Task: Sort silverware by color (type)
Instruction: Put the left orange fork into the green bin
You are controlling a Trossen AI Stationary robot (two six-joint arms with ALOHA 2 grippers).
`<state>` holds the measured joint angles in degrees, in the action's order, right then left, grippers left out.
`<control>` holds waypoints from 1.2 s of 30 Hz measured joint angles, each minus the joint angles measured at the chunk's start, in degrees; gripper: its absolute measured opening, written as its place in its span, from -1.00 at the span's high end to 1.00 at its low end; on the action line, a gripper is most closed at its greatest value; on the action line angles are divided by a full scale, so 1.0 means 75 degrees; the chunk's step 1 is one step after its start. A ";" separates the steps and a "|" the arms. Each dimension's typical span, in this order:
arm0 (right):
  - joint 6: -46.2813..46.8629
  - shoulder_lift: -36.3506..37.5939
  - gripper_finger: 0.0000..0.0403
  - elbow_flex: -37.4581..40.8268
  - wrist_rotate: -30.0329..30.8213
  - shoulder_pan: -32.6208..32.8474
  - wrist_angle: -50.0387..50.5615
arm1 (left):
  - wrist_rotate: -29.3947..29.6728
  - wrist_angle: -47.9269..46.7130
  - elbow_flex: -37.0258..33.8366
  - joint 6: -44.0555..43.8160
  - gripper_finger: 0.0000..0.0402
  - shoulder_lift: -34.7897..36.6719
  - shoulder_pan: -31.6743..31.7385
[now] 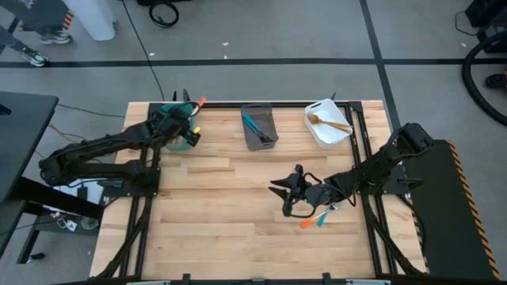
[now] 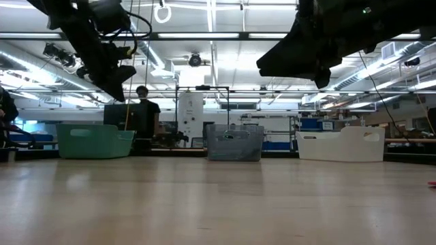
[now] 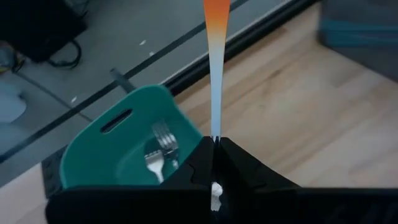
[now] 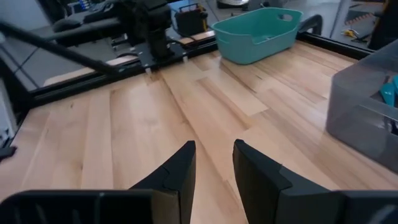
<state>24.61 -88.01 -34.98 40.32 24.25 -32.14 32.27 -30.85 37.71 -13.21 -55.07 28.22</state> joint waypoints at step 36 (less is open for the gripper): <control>-0.0085 0.0000 0.44 -0.0006 -0.0125 0.0703 0.0008 | -0.0053 0.3250 -0.3115 0.1050 0.88 -0.0003 0.2102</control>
<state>23.97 -88.01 -35.03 39.38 29.52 -32.08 31.88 -6.48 14.35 -5.33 -55.09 43.99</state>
